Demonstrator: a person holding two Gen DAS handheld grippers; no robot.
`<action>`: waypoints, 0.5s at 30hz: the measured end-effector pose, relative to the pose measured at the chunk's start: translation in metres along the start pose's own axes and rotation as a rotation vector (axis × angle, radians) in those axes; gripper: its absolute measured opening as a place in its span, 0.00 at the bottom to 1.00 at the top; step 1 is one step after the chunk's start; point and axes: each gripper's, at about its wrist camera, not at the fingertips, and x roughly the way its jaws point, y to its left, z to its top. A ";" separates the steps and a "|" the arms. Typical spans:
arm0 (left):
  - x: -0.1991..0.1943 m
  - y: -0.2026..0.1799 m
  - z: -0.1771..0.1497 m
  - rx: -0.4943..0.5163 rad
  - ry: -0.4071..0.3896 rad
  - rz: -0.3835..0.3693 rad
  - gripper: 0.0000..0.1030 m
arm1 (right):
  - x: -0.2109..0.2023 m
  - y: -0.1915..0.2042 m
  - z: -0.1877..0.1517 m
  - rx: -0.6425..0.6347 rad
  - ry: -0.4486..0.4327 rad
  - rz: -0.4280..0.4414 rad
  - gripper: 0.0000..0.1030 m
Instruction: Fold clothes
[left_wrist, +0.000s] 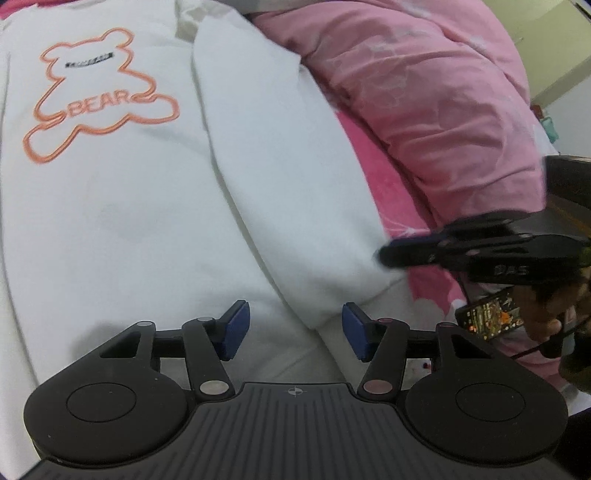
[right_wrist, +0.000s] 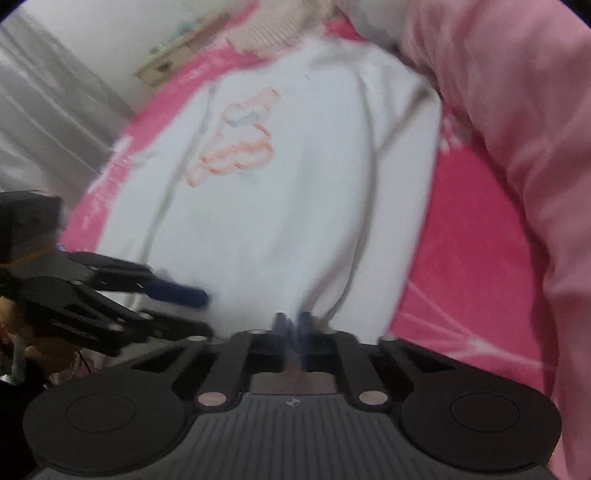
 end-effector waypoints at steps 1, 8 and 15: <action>-0.002 0.002 0.000 -0.009 -0.005 0.001 0.55 | -0.004 0.007 0.001 -0.037 -0.024 0.003 0.03; -0.009 0.022 0.017 -0.164 -0.025 -0.073 0.59 | 0.008 0.067 -0.019 -0.329 -0.097 -0.036 0.07; 0.001 0.031 0.024 -0.234 -0.028 -0.050 0.59 | 0.032 0.110 -0.051 -0.568 -0.135 -0.129 0.42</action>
